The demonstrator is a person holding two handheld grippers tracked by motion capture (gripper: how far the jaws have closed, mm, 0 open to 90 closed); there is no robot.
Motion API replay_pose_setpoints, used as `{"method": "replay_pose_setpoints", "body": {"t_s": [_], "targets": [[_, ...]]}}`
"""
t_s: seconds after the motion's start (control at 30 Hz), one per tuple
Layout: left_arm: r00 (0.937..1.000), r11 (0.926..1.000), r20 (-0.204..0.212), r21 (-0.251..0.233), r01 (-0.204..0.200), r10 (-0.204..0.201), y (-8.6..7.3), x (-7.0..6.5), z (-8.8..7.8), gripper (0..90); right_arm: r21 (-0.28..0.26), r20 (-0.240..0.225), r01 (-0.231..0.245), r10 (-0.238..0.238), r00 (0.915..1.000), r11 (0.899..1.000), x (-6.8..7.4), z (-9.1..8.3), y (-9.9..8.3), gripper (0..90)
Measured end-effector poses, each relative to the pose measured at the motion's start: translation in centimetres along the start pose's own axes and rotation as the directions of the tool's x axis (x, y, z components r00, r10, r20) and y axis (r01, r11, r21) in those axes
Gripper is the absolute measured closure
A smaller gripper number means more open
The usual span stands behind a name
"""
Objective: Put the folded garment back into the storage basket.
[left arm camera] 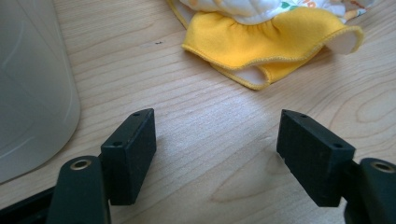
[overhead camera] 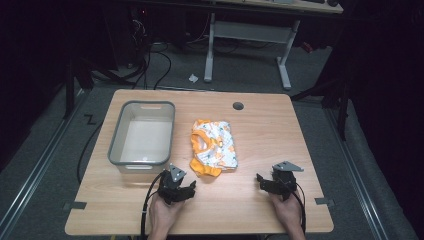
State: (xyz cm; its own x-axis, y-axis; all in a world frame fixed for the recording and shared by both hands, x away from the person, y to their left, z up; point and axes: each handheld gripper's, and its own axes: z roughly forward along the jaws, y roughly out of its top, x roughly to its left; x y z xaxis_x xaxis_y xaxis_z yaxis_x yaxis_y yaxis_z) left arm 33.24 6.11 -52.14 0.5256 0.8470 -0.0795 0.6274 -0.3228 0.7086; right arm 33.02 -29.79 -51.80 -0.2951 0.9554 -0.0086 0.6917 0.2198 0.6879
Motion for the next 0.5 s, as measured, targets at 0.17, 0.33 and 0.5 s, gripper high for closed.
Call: {"method": "replay_pose_setpoints", "body": {"t_s": [0.17,0.33,0.5], "targets": [[0.9998,1.0,0.022,0.01,0.002,-0.002,0.3,-0.3,-0.1,28.5,-0.001,0.0,0.002,-0.002,1.0,1.0,0.0,0.0,0.0,27.0],[0.9984,0.9998,0.053,0.004,0.02,-0.02,0.8,-0.4,-0.4,29.4,-0.001,-0.001,0.002,-0.002,1.0,1.0,0.0,0.0,0.0,26.9],[0.9982,1.0,0.059,0.002,0.004,-0.004,1.6,-0.8,-0.7,30.0,0.0,0.0,0.002,-0.002,1.0,1.0,0.0,0.0,0.0,27.0]]}}
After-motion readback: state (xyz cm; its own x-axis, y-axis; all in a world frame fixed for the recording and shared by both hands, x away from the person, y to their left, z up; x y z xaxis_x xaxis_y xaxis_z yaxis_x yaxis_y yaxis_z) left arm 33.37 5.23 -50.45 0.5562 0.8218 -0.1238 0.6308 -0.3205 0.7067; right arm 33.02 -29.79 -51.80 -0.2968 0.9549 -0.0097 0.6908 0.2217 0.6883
